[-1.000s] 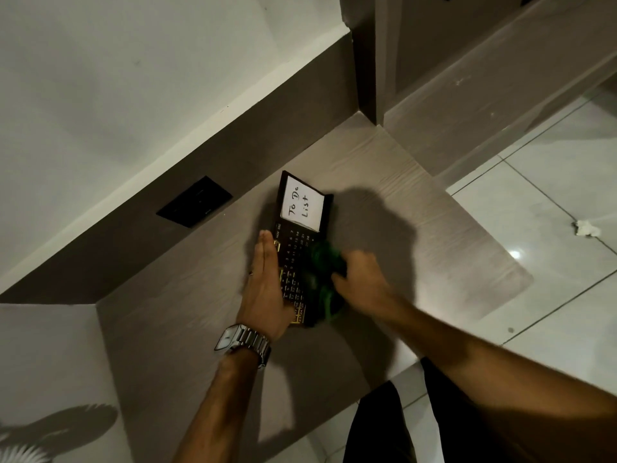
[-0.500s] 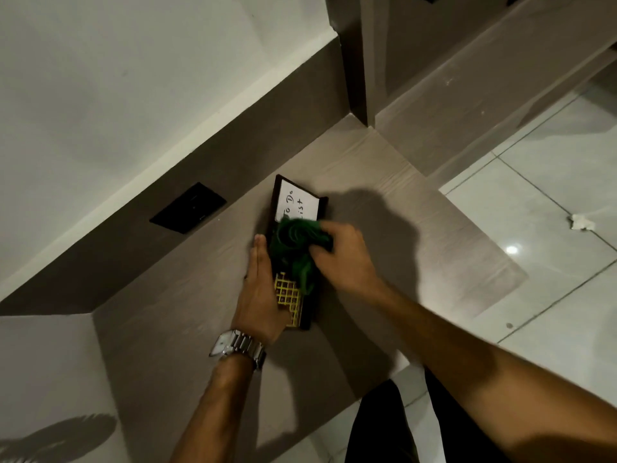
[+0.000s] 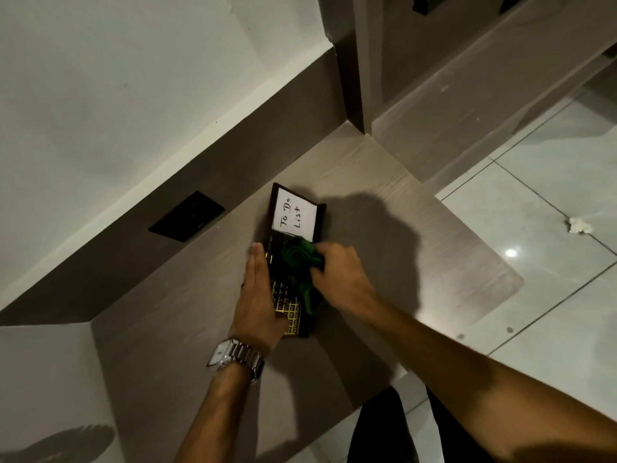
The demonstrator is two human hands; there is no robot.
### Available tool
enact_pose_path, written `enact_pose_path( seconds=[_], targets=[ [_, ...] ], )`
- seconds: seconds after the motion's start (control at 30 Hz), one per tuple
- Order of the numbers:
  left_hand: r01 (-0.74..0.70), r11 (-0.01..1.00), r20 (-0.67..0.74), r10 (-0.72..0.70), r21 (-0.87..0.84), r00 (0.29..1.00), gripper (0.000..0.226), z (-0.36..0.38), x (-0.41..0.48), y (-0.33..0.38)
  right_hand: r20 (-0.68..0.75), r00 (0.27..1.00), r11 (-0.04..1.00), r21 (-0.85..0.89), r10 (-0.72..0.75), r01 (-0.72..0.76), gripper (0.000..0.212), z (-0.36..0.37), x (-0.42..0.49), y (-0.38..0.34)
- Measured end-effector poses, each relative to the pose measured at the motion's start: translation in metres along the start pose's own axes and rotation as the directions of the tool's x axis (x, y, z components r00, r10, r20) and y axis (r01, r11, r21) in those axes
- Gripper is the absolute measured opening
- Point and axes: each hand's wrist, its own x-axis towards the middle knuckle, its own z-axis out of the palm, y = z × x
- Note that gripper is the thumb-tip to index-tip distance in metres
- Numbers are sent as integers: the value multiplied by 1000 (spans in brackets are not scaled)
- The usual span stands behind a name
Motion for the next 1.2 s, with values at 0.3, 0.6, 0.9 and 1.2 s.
enact_pose_path(
  seconds=[0.3, 0.6, 0.9, 1.2],
  targets=[
    [5, 1000, 7, -6, 21, 1000, 123, 4, -2, 1, 24, 999, 999, 22, 45, -46, 25, 0, -3, 4],
    [44, 998, 17, -45, 36, 999, 127, 4, -2, -1, -48, 995, 995, 42, 89, -87, 21, -21, 21, 26],
    [-106, 980, -299, 153, 166, 942, 96, 14, 65, 60, -248, 920, 843, 519, 303, -138, 35, -118, 76, 59],
    [-155, 971, -149, 183, 181, 972, 104, 106, 190, 129, -376, 926, 984, 165, -1, 68, 44, -217, 150, 112]
  ],
)
